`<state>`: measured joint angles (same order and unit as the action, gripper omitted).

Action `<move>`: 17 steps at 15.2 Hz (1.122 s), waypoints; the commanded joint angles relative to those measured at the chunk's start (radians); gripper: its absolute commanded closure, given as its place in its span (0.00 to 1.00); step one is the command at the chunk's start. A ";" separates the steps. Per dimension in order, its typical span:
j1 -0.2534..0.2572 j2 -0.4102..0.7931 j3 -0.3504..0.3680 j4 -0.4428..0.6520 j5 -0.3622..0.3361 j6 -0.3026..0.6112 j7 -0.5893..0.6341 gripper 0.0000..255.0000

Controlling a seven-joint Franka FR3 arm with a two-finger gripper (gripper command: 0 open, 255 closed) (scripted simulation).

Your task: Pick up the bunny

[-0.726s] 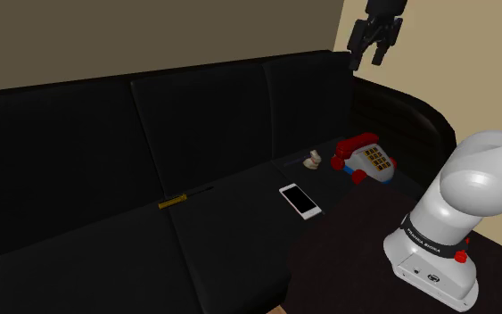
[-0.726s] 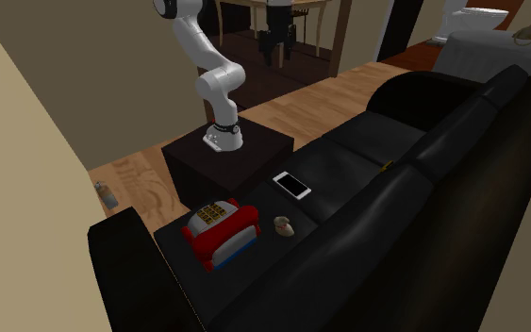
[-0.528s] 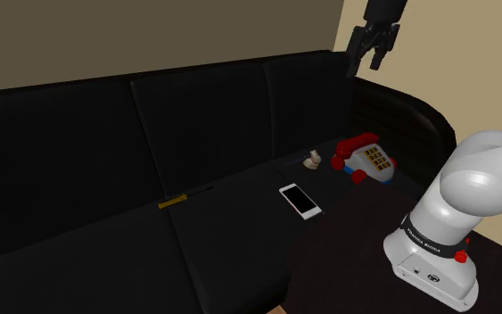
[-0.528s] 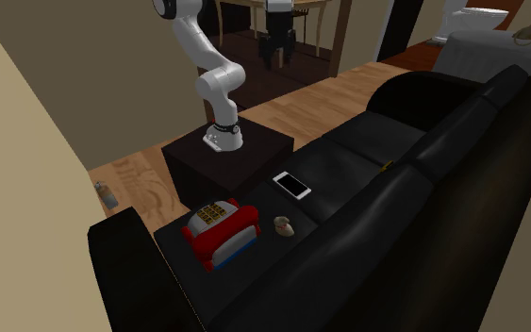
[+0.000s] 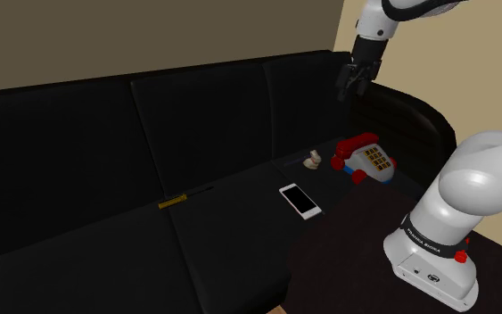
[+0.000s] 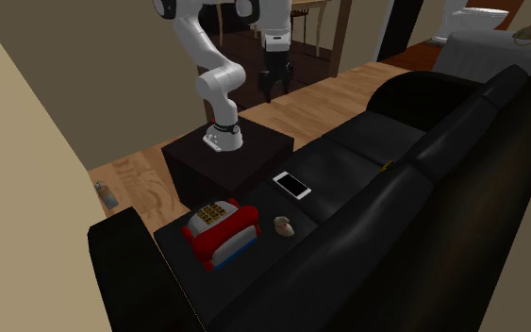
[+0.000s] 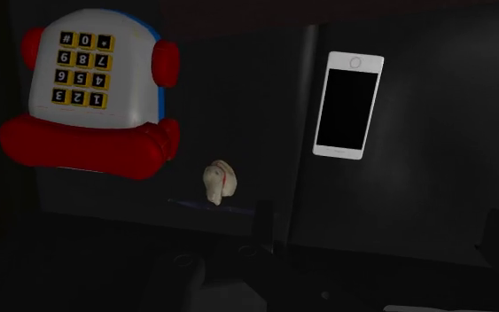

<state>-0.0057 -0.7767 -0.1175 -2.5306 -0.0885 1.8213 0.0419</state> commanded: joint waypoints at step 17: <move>0.005 0.546 -0.254 -0.138 -0.015 0.777 -0.265 0.00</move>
<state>-0.0088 -0.2761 -0.3591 -2.6642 -0.1177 2.5421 -0.2036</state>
